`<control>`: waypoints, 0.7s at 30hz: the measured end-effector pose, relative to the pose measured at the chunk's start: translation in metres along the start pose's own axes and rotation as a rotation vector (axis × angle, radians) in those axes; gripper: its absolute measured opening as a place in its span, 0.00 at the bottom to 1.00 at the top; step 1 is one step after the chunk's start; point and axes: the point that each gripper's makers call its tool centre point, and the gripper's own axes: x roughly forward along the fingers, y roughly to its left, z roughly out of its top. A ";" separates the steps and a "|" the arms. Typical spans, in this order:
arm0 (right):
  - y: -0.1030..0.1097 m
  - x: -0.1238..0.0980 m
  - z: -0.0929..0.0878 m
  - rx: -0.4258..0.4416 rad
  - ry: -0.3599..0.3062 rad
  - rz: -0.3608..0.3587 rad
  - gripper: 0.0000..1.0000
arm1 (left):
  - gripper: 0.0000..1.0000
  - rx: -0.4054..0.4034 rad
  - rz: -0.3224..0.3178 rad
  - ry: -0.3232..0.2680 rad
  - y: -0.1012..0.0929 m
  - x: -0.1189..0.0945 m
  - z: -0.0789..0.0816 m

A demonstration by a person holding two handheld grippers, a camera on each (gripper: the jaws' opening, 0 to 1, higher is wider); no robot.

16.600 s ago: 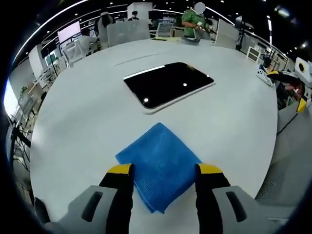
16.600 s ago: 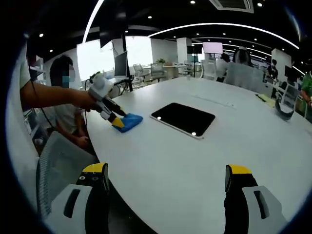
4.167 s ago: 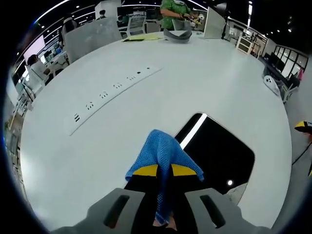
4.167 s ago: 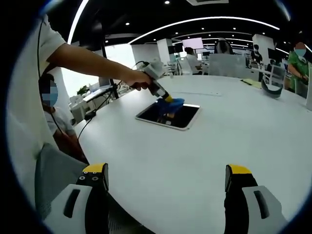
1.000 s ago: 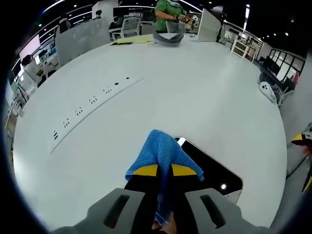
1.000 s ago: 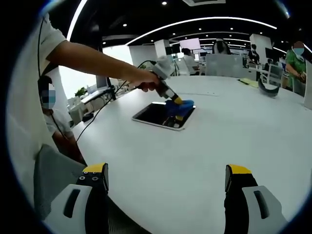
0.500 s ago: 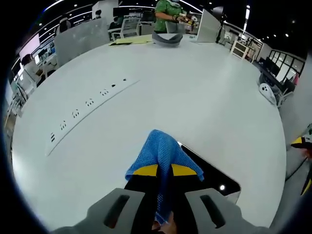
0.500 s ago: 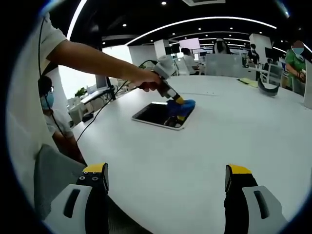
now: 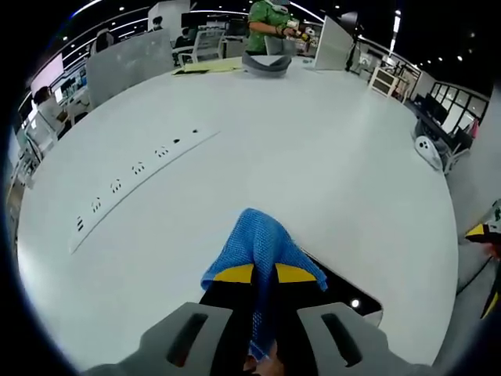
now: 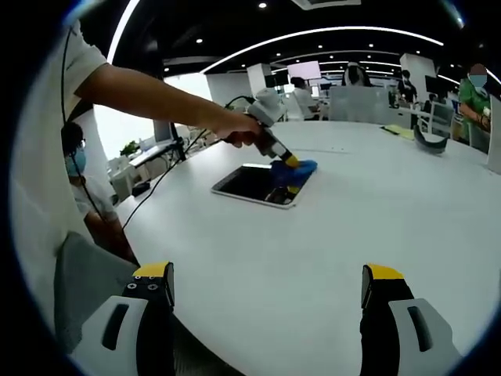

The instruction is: Wipe the mirror surface with the cleaning cloth until all visible marks leave the cleaned area.

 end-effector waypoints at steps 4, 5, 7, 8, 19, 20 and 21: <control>0.000 0.000 0.001 -0.002 -0.001 0.001 1.00 | 0.06 -0.003 -0.002 -0.001 -0.002 0.001 0.001; 0.000 0.000 0.001 -0.002 -0.001 0.001 1.00 | 0.06 -0.002 -0.004 -0.002 -0.002 0.001 0.001; -0.001 0.000 0.002 -0.004 -0.003 0.000 1.00 | 0.06 -0.009 -0.005 -0.001 -0.003 0.002 0.002; -0.001 0.000 0.003 -0.003 -0.004 0.000 1.00 | 0.06 -0.011 -0.005 -0.002 -0.003 0.002 0.002; -0.001 -0.001 0.003 -0.004 -0.002 -0.003 1.00 | 0.06 -0.013 -0.013 -0.009 -0.008 0.005 0.005; -0.001 -0.001 0.002 -0.002 -0.003 -0.003 1.00 | 0.06 -0.014 -0.013 -0.009 -0.008 0.006 0.005; -0.002 -0.001 0.002 -0.002 -0.003 -0.005 1.00 | 0.06 -0.018 -0.013 -0.008 -0.008 0.006 0.005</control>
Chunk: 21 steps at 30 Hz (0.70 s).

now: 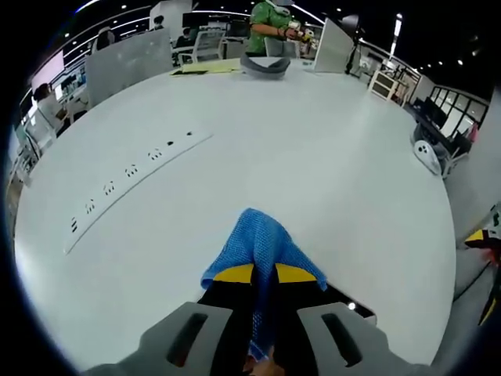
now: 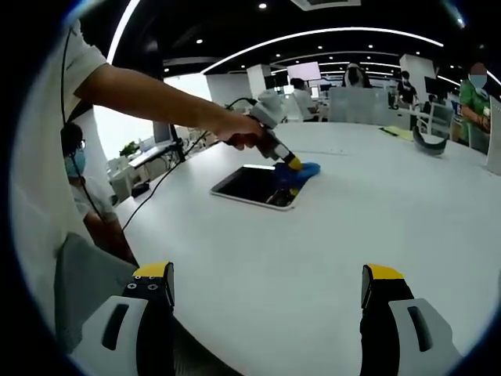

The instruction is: Wipe the mirror surface with the cleaning cloth until all visible marks leave the cleaned area.

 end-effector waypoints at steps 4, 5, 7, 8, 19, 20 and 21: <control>-0.001 -0.001 0.000 0.002 -0.001 -0.002 1.00 | 0.06 0.011 0.005 -0.001 -0.001 0.000 0.000; -0.001 -0.001 0.001 0.001 -0.001 -0.001 1.00 | 0.06 0.014 0.006 -0.002 -0.001 0.000 0.000; -0.001 -0.001 0.001 0.000 0.000 -0.003 1.00 | 0.06 0.016 0.007 -0.001 -0.001 0.000 0.000; -0.001 -0.001 0.001 0.000 -0.001 -0.002 1.00 | 0.06 0.015 0.007 0.000 -0.001 0.000 0.000; 0.000 0.001 0.004 -0.004 -0.001 0.005 1.00 | 0.06 0.004 -0.003 -0.009 -0.006 -0.001 -0.003; 0.000 0.001 0.004 -0.005 -0.002 0.005 1.00 | 0.06 0.009 -0.003 -0.010 -0.007 -0.002 -0.003; 0.000 0.001 0.004 -0.005 -0.001 0.005 1.00 | 0.06 0.006 -0.004 -0.010 -0.008 -0.002 -0.003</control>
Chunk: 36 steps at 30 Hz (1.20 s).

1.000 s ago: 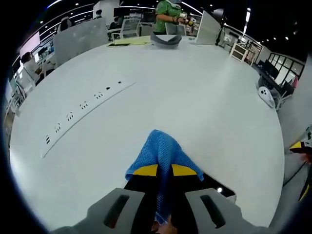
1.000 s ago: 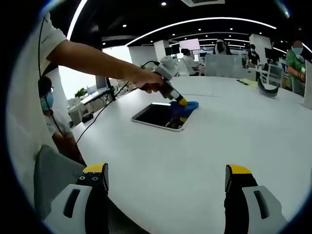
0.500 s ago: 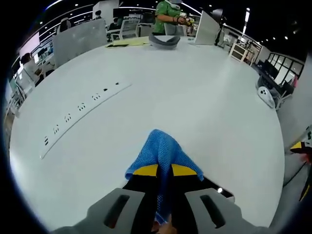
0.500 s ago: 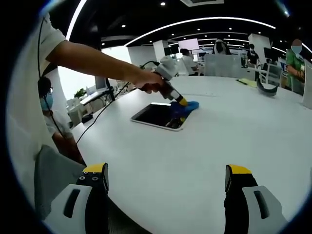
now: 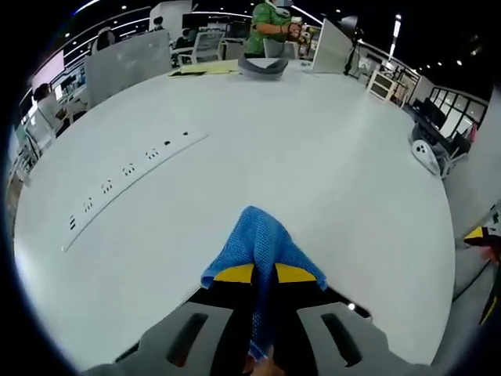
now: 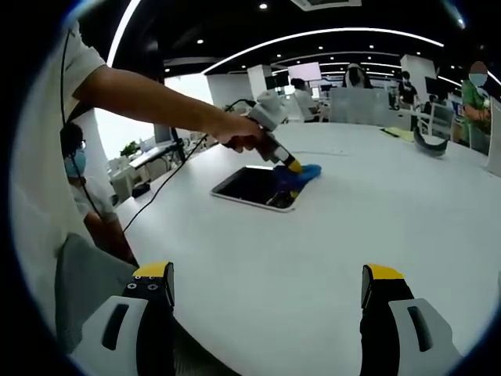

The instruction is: Wipe the mirror surface with the cleaning cloth until all visible marks leave the cleaned area.

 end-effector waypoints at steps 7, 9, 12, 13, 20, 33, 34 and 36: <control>0.000 0.001 -0.001 0.000 0.002 0.003 1.00 | 0.06 -0.008 -0.005 -0.001 -0.004 -0.001 -0.002; 0.000 0.001 -0.001 0.001 0.003 0.003 1.00 | 0.06 -0.005 -0.007 -0.002 -0.006 -0.002 -0.003; 0.000 0.001 -0.001 0.001 0.005 0.005 1.00 | 0.06 -0.008 -0.009 -0.006 -0.007 -0.002 -0.004; 0.000 0.001 -0.001 0.000 0.005 0.005 1.00 | 0.06 -0.010 -0.010 -0.007 -0.007 -0.002 -0.004; -0.001 0.001 -0.001 -0.001 0.004 0.005 1.00 | 0.06 -0.014 -0.016 -0.012 -0.009 -0.003 -0.006; 0.000 0.001 -0.001 -0.003 0.006 0.007 1.00 | 0.06 -0.024 -0.022 -0.013 -0.016 -0.005 -0.010; 0.000 0.001 -0.001 -0.003 0.006 0.006 1.00 | 0.06 -0.024 -0.022 -0.012 -0.016 -0.005 -0.010; 0.000 0.001 -0.001 -0.003 0.008 0.005 1.00 | 0.06 -0.023 -0.022 -0.012 -0.016 -0.005 -0.010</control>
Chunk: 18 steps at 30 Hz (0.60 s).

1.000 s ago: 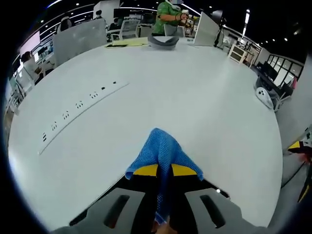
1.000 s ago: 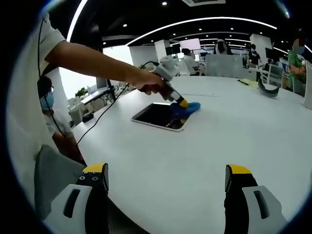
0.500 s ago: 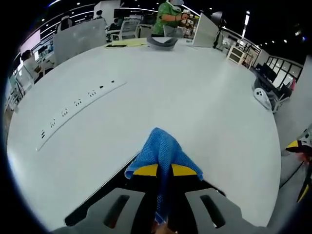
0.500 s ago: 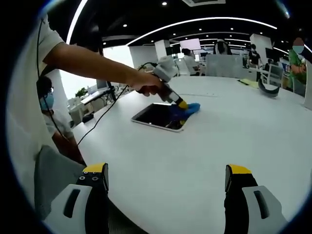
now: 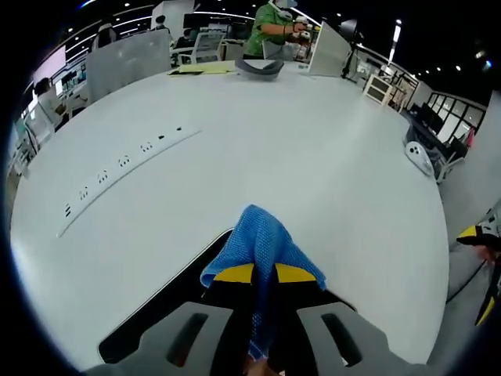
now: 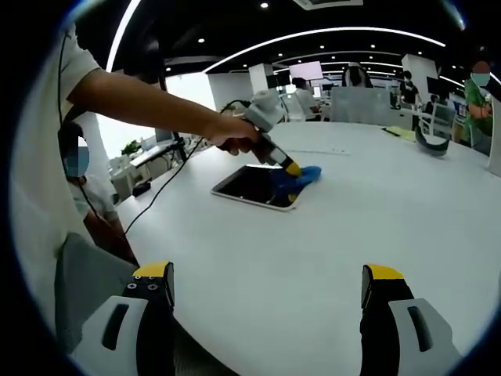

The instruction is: Wipe the mirror surface with the cleaning cloth until all visible marks leave the cleaned area.

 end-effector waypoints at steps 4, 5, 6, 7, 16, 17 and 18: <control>0.000 0.000 0.001 -0.001 0.000 -0.001 1.00 | 0.06 -0.001 -0.001 -0.006 0.000 0.000 0.000; -0.001 0.000 0.001 -0.001 0.000 -0.002 1.00 | 0.06 -0.002 -0.001 -0.007 0.000 0.000 0.000; -0.001 0.000 0.001 -0.001 0.000 -0.002 1.00 | 0.06 -0.002 -0.002 -0.009 0.000 0.000 0.000; -0.001 0.000 0.001 -0.001 0.001 -0.003 1.00 | 0.06 -0.002 -0.003 -0.010 0.000 0.000 0.000; 0.000 -0.001 0.000 -0.004 0.005 -0.002 1.00 | 0.06 0.004 -0.006 -0.012 0.001 -0.002 -0.002; 0.000 -0.001 -0.001 -0.004 0.006 -0.003 1.00 | 0.06 0.004 -0.006 -0.011 0.001 -0.002 -0.002; 0.000 -0.001 -0.001 -0.004 0.006 -0.002 1.00 | 0.06 0.002 -0.006 -0.011 0.001 -0.002 -0.003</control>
